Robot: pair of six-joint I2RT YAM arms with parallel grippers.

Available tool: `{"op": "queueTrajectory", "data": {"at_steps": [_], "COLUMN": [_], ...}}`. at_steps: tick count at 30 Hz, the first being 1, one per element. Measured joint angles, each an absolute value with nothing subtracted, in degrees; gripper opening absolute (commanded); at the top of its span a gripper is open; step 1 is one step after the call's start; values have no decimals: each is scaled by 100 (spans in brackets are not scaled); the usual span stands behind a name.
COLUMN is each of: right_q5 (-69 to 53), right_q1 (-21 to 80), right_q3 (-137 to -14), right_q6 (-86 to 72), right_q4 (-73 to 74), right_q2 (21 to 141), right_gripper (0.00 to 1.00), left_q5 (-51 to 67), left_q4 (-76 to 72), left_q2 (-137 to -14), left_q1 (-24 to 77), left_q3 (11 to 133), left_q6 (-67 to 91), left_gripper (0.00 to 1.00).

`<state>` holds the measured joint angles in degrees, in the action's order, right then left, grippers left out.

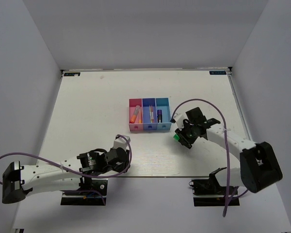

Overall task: Sort the stationery into containers
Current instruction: Pick up the pen from the center of the board, then place the pen in the storage box.

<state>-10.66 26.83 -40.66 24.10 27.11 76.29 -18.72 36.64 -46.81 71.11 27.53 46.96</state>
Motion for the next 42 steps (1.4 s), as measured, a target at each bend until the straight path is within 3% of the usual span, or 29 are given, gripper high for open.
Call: {"op": "queueTrajectory", "data": {"at_steps": [5,11,25,28,29,32,40,42], "right_q5": [-1391,-1850,-1299,-1015,-943,-825,-805,-834], "right_q1": [2685,2709,2934,2945,2943,2943,2952,2950], "right_q3": [-4425,-5063,-7511,-7631,-7642,-7673,-7673,-7673], "right_q6": [2405,1999,-196,-351,-386,-434,-410,-366], "right_q4": [3173,3326,2132,2078,2080,2086,2088,2108], "right_q2": [6976,7026,9797,10062,10116,10213,10175,10090], "right_gripper": [0,0,1,17,33,45,53,56], "left_q5": [-1916,-1938,-2158,-2222,-2246,-2320,-2381,-2403], "left_q4": [3776,3817,4101,4241,4278,4366,4486,4486], "left_q2": [-4685,-4757,-4689,-4574,-4530,-4436,-4517,-4600], "left_q1": [7111,7111,7111,7113,7113,7111,7113,7094], "left_q3": [2773,2834,2976,2995,2998,3002,3122,3218], "left_q6": [4652,4637,4659,4665,4672,4683,4670,4637], "left_gripper": [45,44,44,44,44,44,44,39]}}
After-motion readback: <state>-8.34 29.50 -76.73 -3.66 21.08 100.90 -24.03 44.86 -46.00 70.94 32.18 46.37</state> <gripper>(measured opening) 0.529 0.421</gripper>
